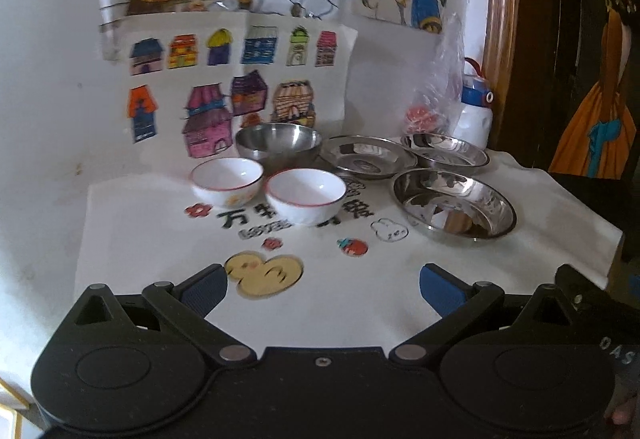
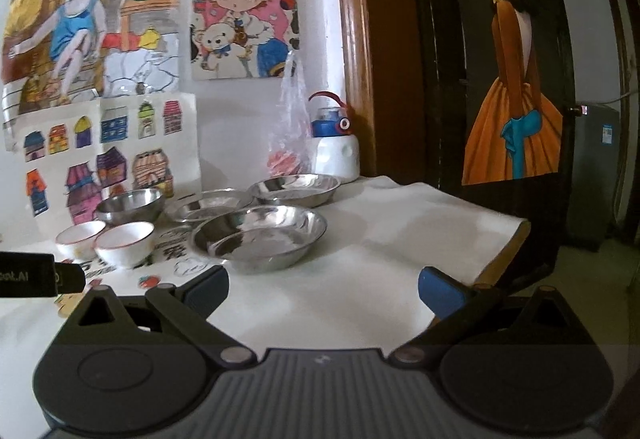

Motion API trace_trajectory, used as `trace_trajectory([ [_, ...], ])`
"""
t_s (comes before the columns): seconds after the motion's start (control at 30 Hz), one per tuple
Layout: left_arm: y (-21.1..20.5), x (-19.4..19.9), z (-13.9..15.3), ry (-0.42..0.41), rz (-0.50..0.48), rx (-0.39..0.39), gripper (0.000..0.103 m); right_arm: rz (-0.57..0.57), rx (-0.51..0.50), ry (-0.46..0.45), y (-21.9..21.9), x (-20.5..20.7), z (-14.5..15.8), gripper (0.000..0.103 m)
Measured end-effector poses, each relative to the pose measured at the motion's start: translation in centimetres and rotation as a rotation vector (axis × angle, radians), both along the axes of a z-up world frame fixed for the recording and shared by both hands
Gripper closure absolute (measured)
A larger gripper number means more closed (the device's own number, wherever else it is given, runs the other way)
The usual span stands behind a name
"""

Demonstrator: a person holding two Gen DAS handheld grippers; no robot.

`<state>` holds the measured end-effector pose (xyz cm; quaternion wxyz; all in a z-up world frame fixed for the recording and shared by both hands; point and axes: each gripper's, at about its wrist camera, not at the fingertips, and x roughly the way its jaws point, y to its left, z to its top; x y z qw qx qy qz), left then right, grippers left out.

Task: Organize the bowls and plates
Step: 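Move both grippers toward the rim of the large steel plate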

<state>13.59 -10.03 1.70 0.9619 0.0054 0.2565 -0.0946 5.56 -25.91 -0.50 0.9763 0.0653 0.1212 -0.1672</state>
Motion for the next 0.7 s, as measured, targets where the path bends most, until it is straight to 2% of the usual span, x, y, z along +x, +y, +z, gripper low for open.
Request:
trace_trajectory([
  [0.33, -4.0, 7.8, -1.0, 0.101, -0.041, 0.000, 0.001, 0.073, -0.017, 0.061, -4.8, 7.1, 0.1, 0.000],
  [0.47, -5.4, 10.4, -1.5, 0.140, -0.057, -0.006, 0.001, 0.120, 0.013, 0.084, -6.8, 9.7, 0.0, 0.000],
  [0.7, -7.9, 13.7, -2.2, 0.175, -0.080, 0.006, 0.002, 0.174, 0.055, 0.223, -9.9, 14.8, -0.5, 0.000],
])
